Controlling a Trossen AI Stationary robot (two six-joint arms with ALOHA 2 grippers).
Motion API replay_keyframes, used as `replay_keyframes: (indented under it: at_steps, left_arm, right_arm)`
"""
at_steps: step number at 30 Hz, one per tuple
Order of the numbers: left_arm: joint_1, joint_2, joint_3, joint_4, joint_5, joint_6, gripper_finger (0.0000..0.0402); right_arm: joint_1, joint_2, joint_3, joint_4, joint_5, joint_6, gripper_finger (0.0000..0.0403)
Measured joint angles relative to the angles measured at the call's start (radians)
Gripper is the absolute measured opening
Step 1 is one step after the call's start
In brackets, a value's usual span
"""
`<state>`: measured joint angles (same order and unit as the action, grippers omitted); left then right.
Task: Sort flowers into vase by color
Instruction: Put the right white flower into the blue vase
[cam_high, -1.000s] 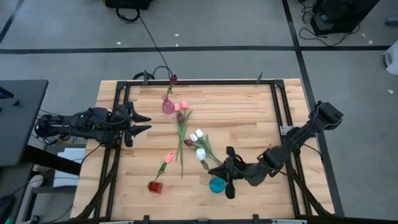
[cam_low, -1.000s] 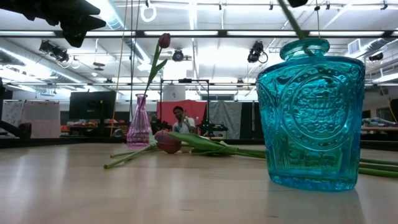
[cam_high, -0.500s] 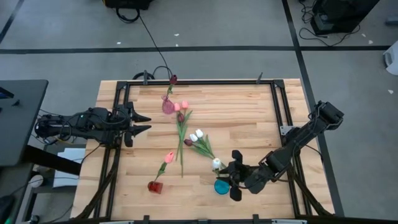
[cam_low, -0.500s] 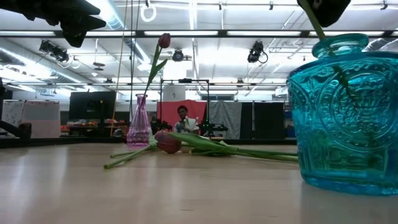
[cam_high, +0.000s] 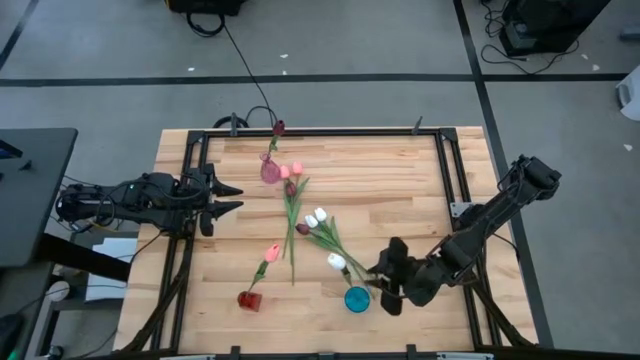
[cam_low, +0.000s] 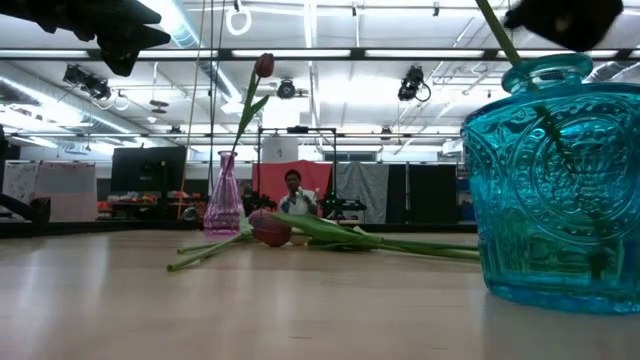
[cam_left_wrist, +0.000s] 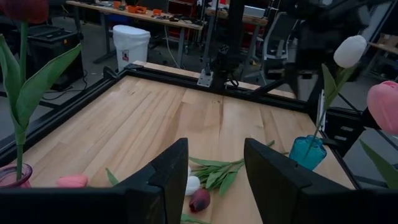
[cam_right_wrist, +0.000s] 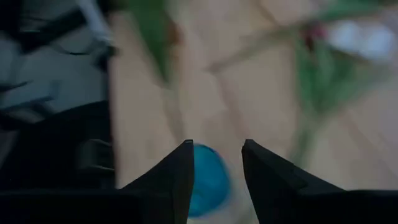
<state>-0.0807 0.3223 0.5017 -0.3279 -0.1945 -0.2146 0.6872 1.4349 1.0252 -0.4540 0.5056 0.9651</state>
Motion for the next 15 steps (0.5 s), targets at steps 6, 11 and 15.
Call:
replay_keyframes:
  at_steps: [6, 11, 15]
  left_arm:
    - [0.0, 0.0, 0.0, 0.0, 0.0, 0.0, 0.0163]
    - [0.0, 0.0, 0.0, 0.002, 0.0, 0.0, 0.0163]
    - [0.0, 0.0, 0.0, 0.002, 0.0, 0.0, 0.0163]
  right_arm:
    - [-0.066, 0.065, 0.0, -0.224, -0.009, 0.168, 0.0145]
    - [-0.209, 0.163, 0.0, -0.212, -0.048, 0.093, 0.0145]
    - [-0.329, 0.241, 0.0, -0.156, -0.118, -0.033, 0.0145]
